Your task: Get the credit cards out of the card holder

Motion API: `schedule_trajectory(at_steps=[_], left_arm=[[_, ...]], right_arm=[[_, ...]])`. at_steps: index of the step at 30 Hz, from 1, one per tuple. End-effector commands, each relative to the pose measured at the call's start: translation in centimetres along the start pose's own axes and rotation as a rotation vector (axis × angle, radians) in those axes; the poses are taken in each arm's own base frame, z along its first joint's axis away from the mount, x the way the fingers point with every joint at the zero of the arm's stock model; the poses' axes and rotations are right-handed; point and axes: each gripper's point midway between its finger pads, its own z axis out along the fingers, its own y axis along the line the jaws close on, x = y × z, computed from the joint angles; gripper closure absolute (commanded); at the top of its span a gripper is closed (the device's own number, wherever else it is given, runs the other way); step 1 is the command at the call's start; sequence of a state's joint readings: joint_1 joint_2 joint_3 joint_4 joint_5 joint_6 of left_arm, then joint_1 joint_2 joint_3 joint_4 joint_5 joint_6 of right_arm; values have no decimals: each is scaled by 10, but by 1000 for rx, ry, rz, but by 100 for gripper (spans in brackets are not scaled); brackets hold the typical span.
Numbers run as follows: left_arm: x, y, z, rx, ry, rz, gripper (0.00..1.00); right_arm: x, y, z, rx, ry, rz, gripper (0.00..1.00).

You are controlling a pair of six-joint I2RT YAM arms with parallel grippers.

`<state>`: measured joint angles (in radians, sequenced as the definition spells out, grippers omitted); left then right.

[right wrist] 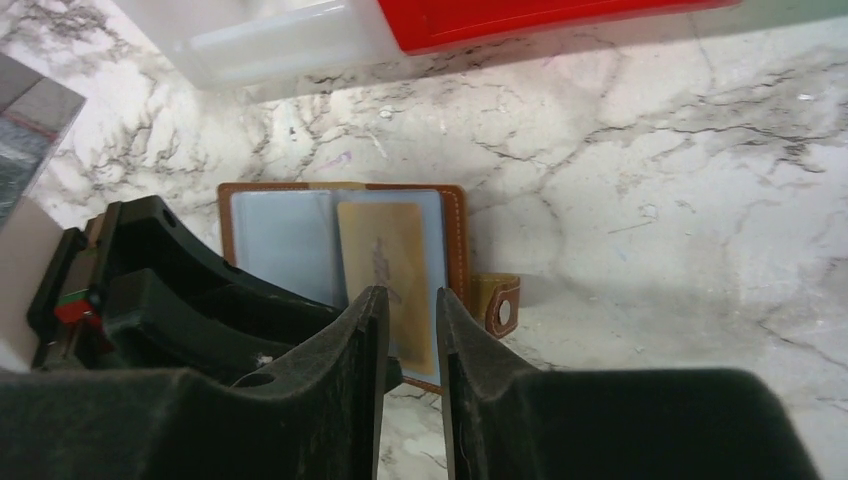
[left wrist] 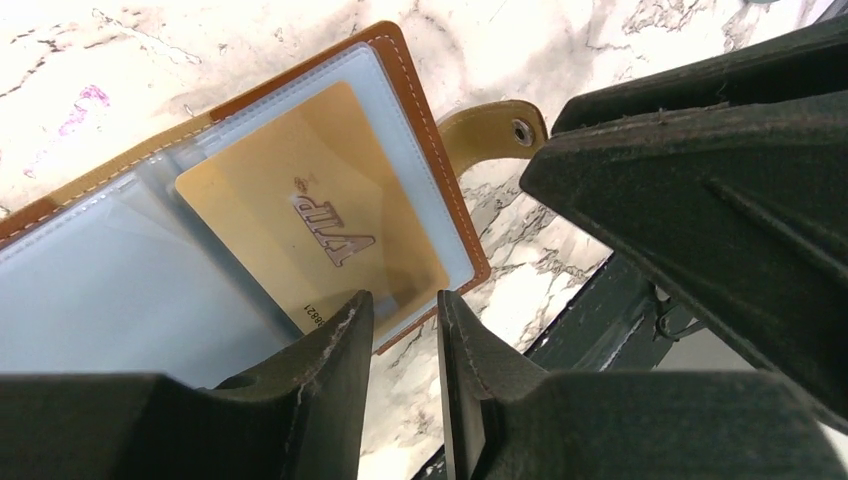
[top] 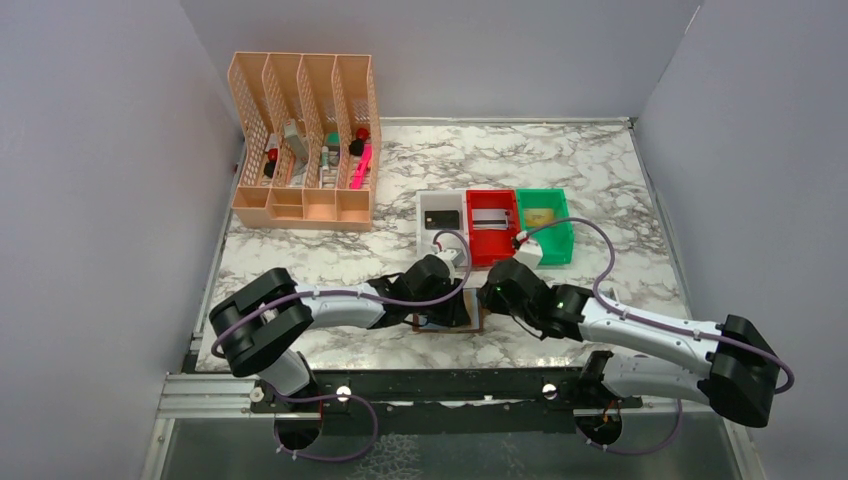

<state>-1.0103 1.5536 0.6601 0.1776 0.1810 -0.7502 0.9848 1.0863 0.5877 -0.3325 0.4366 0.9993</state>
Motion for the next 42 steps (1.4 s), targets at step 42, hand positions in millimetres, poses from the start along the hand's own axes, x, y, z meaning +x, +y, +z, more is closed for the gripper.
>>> schedule_trajectory(at_steps=[42], left_arm=[[-13, 15, -28, -113, -93, 16, 53]], right_arm=[[19, 20, 15, -72, 124, -79, 68]])
